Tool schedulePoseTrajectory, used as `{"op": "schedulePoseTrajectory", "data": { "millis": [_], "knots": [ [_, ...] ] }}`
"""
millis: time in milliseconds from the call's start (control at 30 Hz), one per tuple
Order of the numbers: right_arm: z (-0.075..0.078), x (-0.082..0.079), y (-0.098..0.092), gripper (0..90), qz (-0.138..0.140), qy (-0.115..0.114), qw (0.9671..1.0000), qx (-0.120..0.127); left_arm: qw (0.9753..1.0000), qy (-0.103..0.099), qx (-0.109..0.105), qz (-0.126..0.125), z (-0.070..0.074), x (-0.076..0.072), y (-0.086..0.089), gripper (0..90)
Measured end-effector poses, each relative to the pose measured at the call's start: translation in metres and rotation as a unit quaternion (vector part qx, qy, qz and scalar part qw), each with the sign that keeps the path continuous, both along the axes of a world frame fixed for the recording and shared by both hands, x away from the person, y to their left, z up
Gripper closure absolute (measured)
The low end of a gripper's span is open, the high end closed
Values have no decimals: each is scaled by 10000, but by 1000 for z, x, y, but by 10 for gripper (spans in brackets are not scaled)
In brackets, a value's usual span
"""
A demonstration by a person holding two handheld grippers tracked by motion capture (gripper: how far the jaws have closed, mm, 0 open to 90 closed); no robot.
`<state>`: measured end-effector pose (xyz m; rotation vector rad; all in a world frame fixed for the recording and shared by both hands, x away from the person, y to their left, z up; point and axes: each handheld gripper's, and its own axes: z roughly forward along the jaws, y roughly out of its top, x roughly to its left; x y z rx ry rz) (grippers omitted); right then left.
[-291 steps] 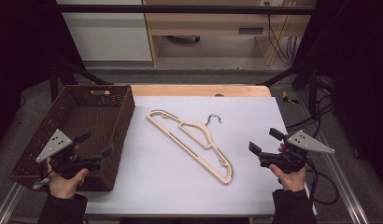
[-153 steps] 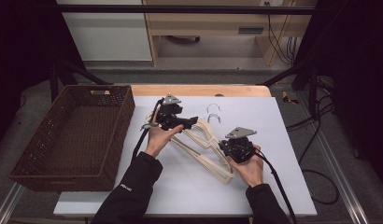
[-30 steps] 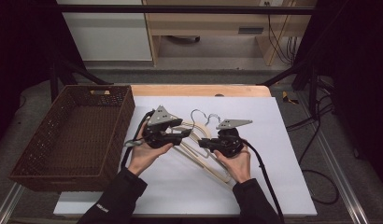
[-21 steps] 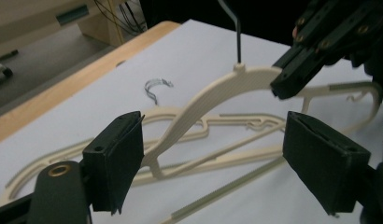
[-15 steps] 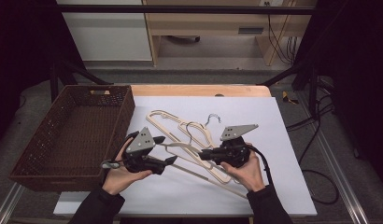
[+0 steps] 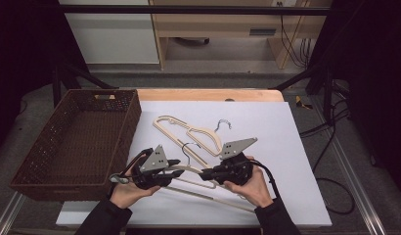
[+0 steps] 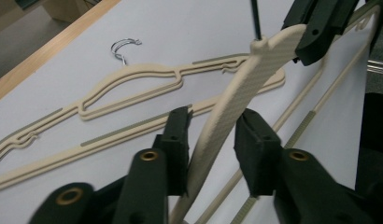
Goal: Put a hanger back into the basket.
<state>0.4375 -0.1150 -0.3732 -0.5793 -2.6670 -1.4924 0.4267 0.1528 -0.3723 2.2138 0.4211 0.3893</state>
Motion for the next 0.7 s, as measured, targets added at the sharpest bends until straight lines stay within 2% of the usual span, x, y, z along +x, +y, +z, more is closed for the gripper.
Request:
{"op": "schedulePoseTrajectory", "data": {
  "millis": [133, 267, 300, 333, 367, 533, 567, 600, 633, 667, 700],
  "knots": [
    [-3, 1, 2, 868, 49, 79, 10000, -5, 9999, 24, 141, -2, 0, -2, 1, 678],
    [-4, 2, 3, 852, 54, -8, 10000, -18, 9997, 86, 224, 7, 0, -4, 1, 718],
    [-4, 2, 2, 824, -78, -134, 9999, -57, 9996, 157, 234, -50, 0, -4, 1, 734],
    [-4, 2, 2, 824, -78, -134, 9999, -57, 9996, 157, 234, -50, 0, -4, 1, 749],
    [-4, 2, 1, 790, -238, -236, 9994, -45, 9994, 308, 149, -84, 0, -5, 1, 762],
    [-3, 3, -2, 729, -457, -273, 9985, 125, 9989, 447, 40, -106, 0, -6, 1, 806],
    [-3, 3, -2, 671, -585, -363, 9974, 207, 9983, 562, -26, -168, 0, -6, 0, 819],
    [-3, 3, -2, 671, -585, -363, 9974, 207, 9983, 562, -26, -168, 0, -6, 0, 833],
    [-2, 3, -2, 609, -721, -440, 9961, 266, 9978, 623, -72, -208, -1, -8, -3, 847],
    [-2, 3, -2, 609, -721, -440, 9961, 266, 9978, 623, -72, -208, -1, -8, -3, 856],
    [-1, 3, -4, 551, -885, -527, 9942, 303, 9984, 559, -60, -75, -1, -10, -5, 857]
  ]
}}
